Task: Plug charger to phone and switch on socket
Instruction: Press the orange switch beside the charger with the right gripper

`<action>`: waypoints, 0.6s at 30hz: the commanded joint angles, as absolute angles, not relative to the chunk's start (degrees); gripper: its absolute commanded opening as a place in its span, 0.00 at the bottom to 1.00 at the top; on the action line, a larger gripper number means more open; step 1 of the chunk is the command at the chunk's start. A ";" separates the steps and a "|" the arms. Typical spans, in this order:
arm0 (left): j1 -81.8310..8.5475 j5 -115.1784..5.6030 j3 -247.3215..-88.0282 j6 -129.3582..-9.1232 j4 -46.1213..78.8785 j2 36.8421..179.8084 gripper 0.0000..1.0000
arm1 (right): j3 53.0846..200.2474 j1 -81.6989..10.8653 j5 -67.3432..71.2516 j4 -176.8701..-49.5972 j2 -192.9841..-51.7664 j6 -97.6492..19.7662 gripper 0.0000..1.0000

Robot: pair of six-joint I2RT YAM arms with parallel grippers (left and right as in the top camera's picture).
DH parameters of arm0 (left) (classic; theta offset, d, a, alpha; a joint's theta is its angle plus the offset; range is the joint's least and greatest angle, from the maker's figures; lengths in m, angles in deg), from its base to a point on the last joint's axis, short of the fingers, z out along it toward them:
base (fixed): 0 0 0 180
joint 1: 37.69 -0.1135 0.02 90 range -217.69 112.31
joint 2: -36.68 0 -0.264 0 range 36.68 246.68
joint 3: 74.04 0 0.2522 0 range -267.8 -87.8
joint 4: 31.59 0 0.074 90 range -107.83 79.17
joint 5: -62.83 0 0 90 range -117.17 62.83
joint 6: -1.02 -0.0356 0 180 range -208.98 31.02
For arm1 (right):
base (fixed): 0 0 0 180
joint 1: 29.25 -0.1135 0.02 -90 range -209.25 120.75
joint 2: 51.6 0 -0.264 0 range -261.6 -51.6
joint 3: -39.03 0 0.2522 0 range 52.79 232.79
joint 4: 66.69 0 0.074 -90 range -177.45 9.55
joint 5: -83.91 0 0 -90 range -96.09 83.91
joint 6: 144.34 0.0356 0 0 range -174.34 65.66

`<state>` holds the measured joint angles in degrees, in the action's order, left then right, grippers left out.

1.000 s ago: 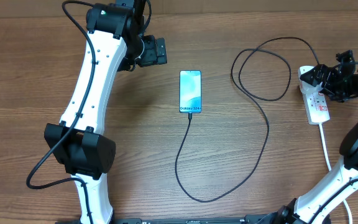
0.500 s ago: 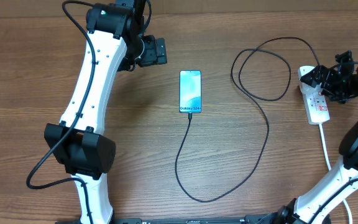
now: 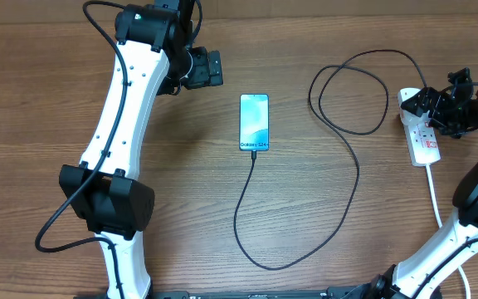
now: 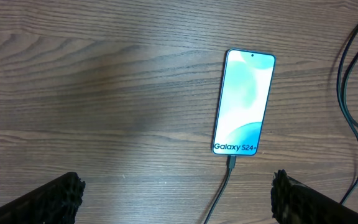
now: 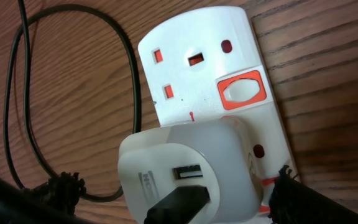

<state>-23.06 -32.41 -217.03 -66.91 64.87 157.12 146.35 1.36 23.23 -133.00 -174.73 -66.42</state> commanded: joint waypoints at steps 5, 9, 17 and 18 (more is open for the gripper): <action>-22.66 -31.44 -217.29 -68.01 64.63 157.34 1.00 | 145.71 0.68 25.53 -134.36 -175.08 -66.42 1.00; -22.66 -31.44 -217.29 -68.01 64.63 157.34 1.00 | 145.23 0.68 27.14 -134.12 -175.08 -66.42 1.00; -22.66 -31.44 -217.29 -68.01 64.63 157.34 1.00 | 142.41 0.64 30.07 -131.10 -175.08 -66.39 1.00; -22.66 -31.44 -217.29 -68.01 64.63 157.34 1.00 | 142.41 0.64 30.07 -131.12 -175.08 -66.39 1.00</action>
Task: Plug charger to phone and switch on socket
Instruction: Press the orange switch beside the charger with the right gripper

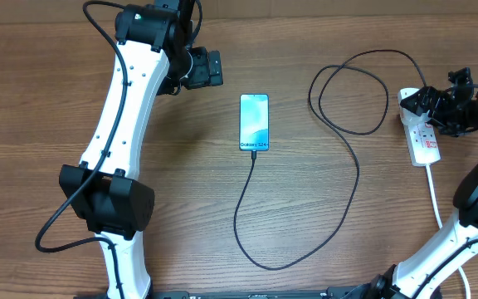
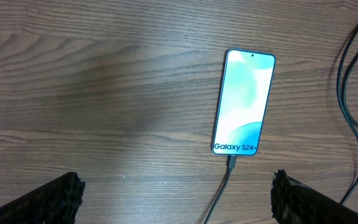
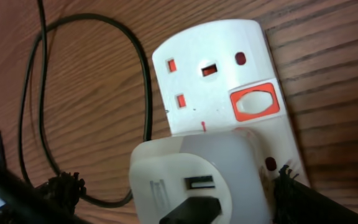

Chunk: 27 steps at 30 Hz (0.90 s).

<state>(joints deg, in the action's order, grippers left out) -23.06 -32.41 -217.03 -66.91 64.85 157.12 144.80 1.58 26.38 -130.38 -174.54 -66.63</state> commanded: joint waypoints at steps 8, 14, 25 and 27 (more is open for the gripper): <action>-22.66 -31.44 -217.29 -68.01 64.63 157.34 1.00 | 142.41 0.64 29.94 -131.21 -175.08 -66.39 1.00; -22.66 -31.44 -217.29 -68.01 64.63 157.32 1.00 | 142.46 0.64 26.36 -128.87 -175.08 -63.71 1.00; -22.66 -31.44 -217.29 -67.98 64.63 157.32 1.00 | 144.58 0.64 25.70 -131.17 -175.06 -63.42 1.00; -22.66 -31.44 -217.29 -68.01 64.63 157.34 1.00 | 144.58 0.64 25.51 -131.41 -175.06 -63.40 1.00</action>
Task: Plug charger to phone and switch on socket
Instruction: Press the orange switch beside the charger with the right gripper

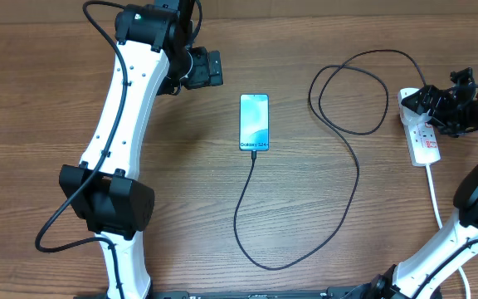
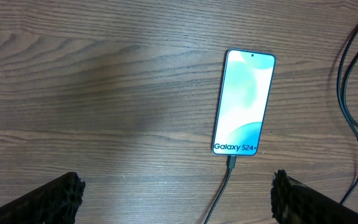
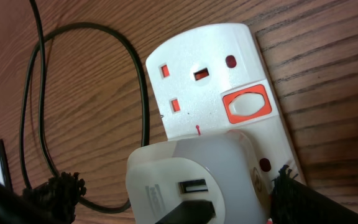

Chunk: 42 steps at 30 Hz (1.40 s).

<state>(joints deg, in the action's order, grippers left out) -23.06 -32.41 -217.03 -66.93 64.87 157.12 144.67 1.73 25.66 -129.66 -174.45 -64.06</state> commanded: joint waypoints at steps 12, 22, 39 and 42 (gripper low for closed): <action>-22.66 -31.44 -217.29 -68.01 64.63 157.34 1.00 | 147.38 0.70 22.82 -134.71 -175.06 -63.42 1.00; -22.66 -31.44 -217.29 -68.01 64.63 157.34 1.00 | 147.35 0.68 22.23 -134.66 -175.06 -63.42 1.00; -22.66 -31.44 -217.29 -68.01 64.63 157.34 1.00 | 147.24 0.31 24.89 -135.87 -175.06 -65.13 1.00; -22.66 -31.44 -217.29 -68.01 64.63 157.34 1.00 | 147.09 0.31 24.89 -135.87 -175.06 -65.13 1.00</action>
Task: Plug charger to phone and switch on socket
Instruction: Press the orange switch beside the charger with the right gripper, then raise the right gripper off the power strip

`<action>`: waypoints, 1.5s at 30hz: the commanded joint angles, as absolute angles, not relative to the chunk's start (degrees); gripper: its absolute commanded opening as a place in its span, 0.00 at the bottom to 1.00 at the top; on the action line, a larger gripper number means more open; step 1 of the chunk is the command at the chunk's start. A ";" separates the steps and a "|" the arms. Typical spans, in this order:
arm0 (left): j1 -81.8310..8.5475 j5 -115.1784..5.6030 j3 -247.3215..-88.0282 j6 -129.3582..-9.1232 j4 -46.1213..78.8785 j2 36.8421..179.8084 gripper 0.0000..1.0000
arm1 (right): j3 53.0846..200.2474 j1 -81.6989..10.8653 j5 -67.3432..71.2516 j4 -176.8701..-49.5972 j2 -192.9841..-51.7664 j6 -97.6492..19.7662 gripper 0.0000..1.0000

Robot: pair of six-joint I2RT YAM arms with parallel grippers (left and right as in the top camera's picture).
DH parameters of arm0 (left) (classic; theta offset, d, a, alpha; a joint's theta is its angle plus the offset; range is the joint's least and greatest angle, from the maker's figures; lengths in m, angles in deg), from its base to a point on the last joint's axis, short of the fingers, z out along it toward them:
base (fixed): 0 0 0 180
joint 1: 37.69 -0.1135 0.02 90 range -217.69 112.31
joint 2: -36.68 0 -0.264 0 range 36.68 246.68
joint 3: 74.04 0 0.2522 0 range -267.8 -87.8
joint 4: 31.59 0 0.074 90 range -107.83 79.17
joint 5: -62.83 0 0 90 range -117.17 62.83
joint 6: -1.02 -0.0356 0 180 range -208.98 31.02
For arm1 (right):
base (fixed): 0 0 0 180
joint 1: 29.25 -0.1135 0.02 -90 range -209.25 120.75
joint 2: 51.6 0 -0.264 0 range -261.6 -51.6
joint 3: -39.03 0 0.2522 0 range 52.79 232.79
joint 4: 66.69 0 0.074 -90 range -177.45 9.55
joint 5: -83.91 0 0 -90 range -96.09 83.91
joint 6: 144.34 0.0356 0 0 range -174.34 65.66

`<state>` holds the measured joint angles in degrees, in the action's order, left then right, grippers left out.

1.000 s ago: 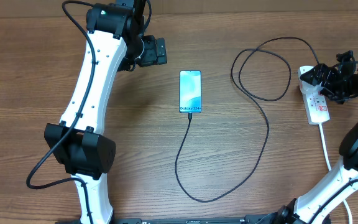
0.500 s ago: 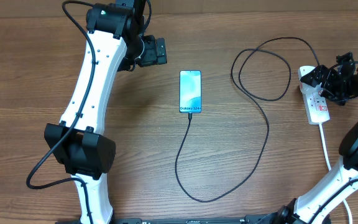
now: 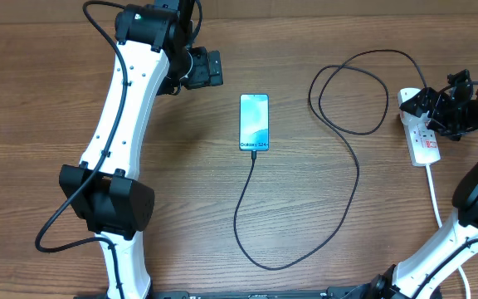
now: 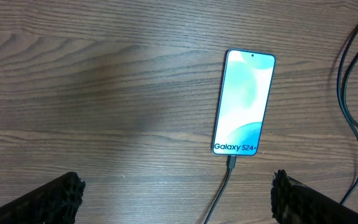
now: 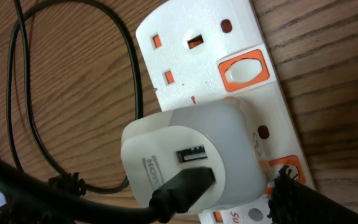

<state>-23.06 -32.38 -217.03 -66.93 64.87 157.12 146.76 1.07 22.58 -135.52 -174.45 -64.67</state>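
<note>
The phone lies screen up and lit at mid-table, also in the left wrist view, with the black charger cable plugged into its lower end. The cable loops round to a white adapter seated in the white power strip. My left gripper hangs open, to the left of the phone and apart from it. My right gripper is open astride the adapter, its right fingertip at the orange switch beside the adapter.
A second orange switch sits by the strip's unused socket. Cable loops lie left of the strip. The strip's white lead runs toward the front edge. The white left arm crosses the table's left side.
My right gripper has shifted along the strip: the adapter now fills more of the wrist view and its orange switch shows at the right fingertip. The left arm, phone and cable are unchanged.
Throughout, the phone lay with the cable plugged in and my left gripper hung open beside it. My right gripper stayed open over the strip's end, shifting slightly from moment to moment, and now stands closer over the adapter with a fingertip at its switch.
</note>
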 commanded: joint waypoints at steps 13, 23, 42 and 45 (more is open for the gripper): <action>-22.66 -31.44 -217.29 -68.01 64.63 157.34 1.00 | 146.76 -0.70 25.05 -135.87 -175.06 -65.13 1.00; -22.66 -31.44 -217.29 -68.01 64.63 157.34 1.00 | 146.76 -3.82 23.30 -136.04 -175.06 -65.13 1.00; -22.66 -31.44 -217.29 -68.01 64.63 157.34 1.00 | 147.11 0.42 21.29 -134.86 -171.98 -57.72 1.00; -22.66 -31.44 -217.29 -68.01 64.63 157.34 1.00 | 147.11 1.58 19.41 -135.76 -168.35 -57.13 1.00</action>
<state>-23.06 -32.25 -217.03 -66.93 64.87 157.12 147.18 0.20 20.32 -135.45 -173.86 -58.79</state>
